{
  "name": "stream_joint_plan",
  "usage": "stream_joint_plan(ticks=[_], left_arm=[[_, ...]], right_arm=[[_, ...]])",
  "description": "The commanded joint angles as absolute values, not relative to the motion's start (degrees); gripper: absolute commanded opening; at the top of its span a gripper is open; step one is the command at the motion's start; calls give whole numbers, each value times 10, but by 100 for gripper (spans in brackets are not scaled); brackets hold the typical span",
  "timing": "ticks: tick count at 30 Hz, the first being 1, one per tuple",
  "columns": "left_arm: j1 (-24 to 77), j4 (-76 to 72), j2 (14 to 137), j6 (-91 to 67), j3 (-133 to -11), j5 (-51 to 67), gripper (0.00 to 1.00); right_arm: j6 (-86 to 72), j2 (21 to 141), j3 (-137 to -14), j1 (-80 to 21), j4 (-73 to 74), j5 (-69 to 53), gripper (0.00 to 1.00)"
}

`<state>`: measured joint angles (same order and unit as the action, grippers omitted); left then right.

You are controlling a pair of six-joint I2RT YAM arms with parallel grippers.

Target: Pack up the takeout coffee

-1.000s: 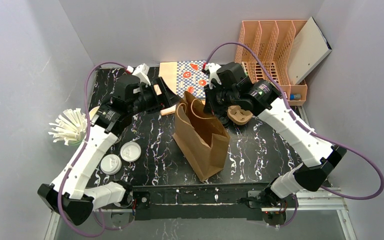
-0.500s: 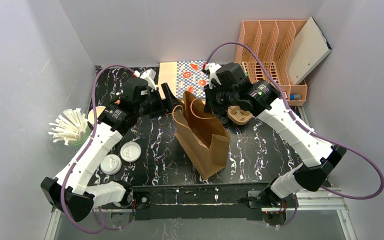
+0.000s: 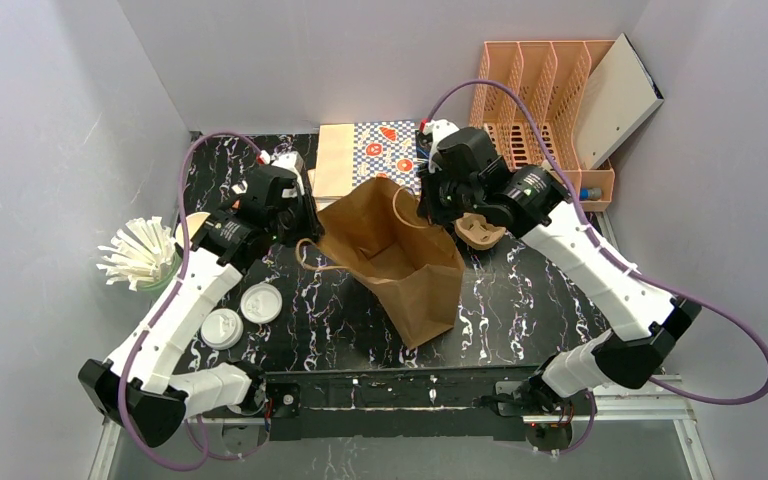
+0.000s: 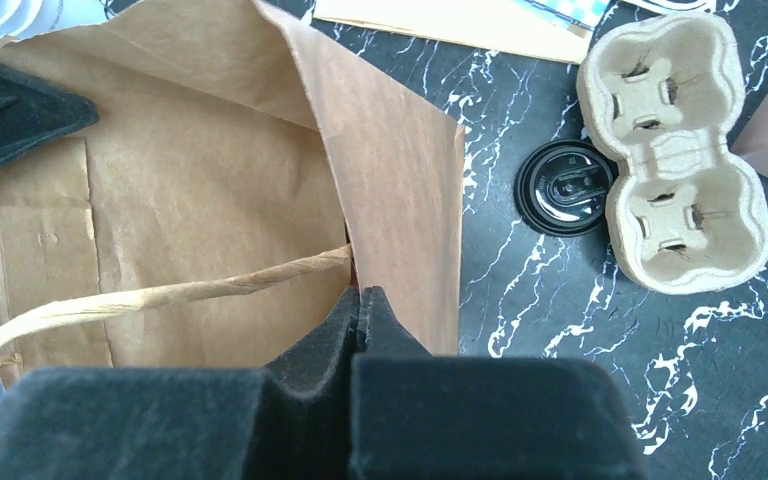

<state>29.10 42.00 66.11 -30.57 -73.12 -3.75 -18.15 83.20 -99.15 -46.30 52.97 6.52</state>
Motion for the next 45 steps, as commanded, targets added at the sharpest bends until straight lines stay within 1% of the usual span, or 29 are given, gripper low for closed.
stream_joint_plan(ticks=[1, 5, 8, 12, 17, 18, 19, 20, 21, 23, 25, 26, 30, 31, 33, 35, 36, 37, 38, 39, 40, 43, 44, 45], left_arm=[[294, 476, 644, -280, -761, -79, 16], [294, 481, 648, -275, -783, -71, 16], [294, 498, 656, -264, -808, -94, 16], [294, 528, 670, -241, -852, -148, 10], [294, 549, 684, -217, -894, -195, 2], [294, 549, 687, -214, -900, -192, 2], [294, 547, 687, -209, -903, -181, 2], [294, 539, 688, -208, -905, -168, 2], [294, 534, 689, -207, -907, -155, 2], [294, 524, 696, -210, -912, -123, 1], [294, 516, 707, -215, -918, -95, 1], [294, 512, 712, -218, -920, -83, 1], [294, 500, 732, -225, -927, -60, 1], [294, 500, 738, -226, -929, -60, 1], [293, 497, 744, -228, -931, -63, 1], [294, 496, 752, -230, -932, -62, 1], [294, 495, 755, -231, -931, -60, 1], [294, 494, 757, -233, -930, -58, 1], [294, 493, 759, -234, -930, -56, 1], [294, 491, 760, -236, -929, -55, 1], [294, 490, 760, -237, -929, -53, 1], [294, 488, 761, -242, -930, -55, 1], [294, 488, 761, -244, -931, -55, 1], [294, 488, 761, -247, -932, -57, 1]], right_arm=[[-208, 802, -981, -464, 483, 120, 1], [-209, 804, -980, -464, 481, 124, 1], [-209, 806, -980, -464, 484, 143, 2], [-216, 796, -964, -464, 475, 173, 7], [-218, 783, -940, -464, 461, 202, 7], [-214, 782, -939, -464, 461, 202, 10], [-207, 780, -940, -464, 460, 196, 19], [-201, 780, -941, -464, 459, 184, 32], [-195, 779, -943, -464, 456, 172, 39], [-180, 777, -951, -464, 452, 141, 49], [-168, 776, -964, -464, 446, 101, 53], [-163, 776, -974, -464, 443, 80, 57], [-146, 780, -1010, -464, 439, 7, 79], [-141, 781, -1017, -464, 438, -11, 83], [-137, 781, -1033, -464, 436, -35, 87], [-133, 781, -1048, -464, 435, -51, 89], [-132, 780, -1056, -464, 434, -60, 89], [-133, 781, -1064, -464, 433, -70, 85], [-135, 782, -1073, -464, 434, -83, 77], [-139, 784, -1082, -464, 436, -98, 67], [-144, 789, -1093, -464, 439, -112, 54], [-165, 812, -1128, -473, 465, -127, 9], [-170, 822, -1138, -480, 474, -124, 1], [-173, 830, -1147, -491, 481, -117, 1]])
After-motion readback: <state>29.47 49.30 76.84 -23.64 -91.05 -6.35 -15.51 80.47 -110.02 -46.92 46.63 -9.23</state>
